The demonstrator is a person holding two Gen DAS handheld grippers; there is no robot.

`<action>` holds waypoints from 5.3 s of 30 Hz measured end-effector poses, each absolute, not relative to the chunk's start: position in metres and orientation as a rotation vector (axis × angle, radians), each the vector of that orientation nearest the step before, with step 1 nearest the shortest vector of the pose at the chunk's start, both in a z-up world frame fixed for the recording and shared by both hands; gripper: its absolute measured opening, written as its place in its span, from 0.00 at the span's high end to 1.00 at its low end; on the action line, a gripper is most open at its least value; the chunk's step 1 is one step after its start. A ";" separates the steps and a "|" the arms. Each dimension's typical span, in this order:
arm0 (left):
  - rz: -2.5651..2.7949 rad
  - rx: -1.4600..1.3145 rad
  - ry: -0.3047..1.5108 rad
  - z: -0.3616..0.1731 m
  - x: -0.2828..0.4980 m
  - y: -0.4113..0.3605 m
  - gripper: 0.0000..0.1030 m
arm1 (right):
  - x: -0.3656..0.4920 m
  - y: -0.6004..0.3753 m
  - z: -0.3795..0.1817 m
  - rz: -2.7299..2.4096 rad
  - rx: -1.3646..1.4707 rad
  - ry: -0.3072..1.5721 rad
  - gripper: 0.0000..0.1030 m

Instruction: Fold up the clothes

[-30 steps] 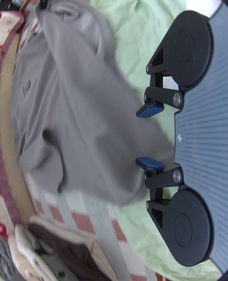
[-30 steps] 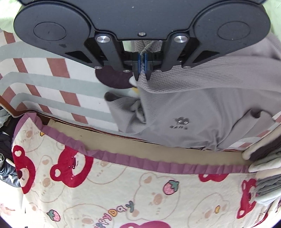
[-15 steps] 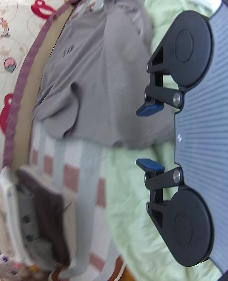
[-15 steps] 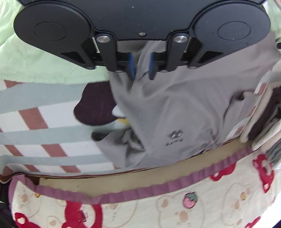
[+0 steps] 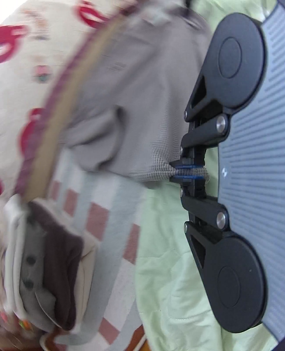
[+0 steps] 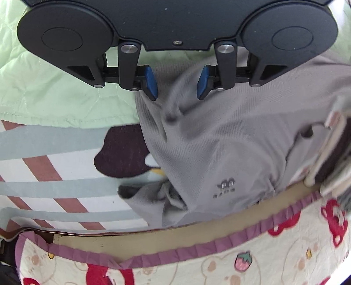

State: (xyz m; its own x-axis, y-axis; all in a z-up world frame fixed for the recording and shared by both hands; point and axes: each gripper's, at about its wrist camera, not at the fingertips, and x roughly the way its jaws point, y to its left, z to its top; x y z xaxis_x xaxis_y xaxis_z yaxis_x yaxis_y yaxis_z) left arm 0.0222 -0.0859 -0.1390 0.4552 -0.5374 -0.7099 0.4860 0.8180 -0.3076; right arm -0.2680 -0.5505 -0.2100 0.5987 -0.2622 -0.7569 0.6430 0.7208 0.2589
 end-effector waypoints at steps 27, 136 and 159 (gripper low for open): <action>-0.664 -0.204 1.115 -0.177 0.025 -0.099 0.96 | -0.274 -0.503 -0.187 -0.581 0.241 0.726 0.91; -1.083 0.165 0.685 -0.172 0.113 -0.191 0.57 | 0.076 -0.430 -0.227 0.124 0.496 1.100 0.75; -0.470 0.239 0.502 -0.136 0.206 -0.192 0.98 | 0.075 -0.480 -0.189 0.030 0.538 0.893 0.88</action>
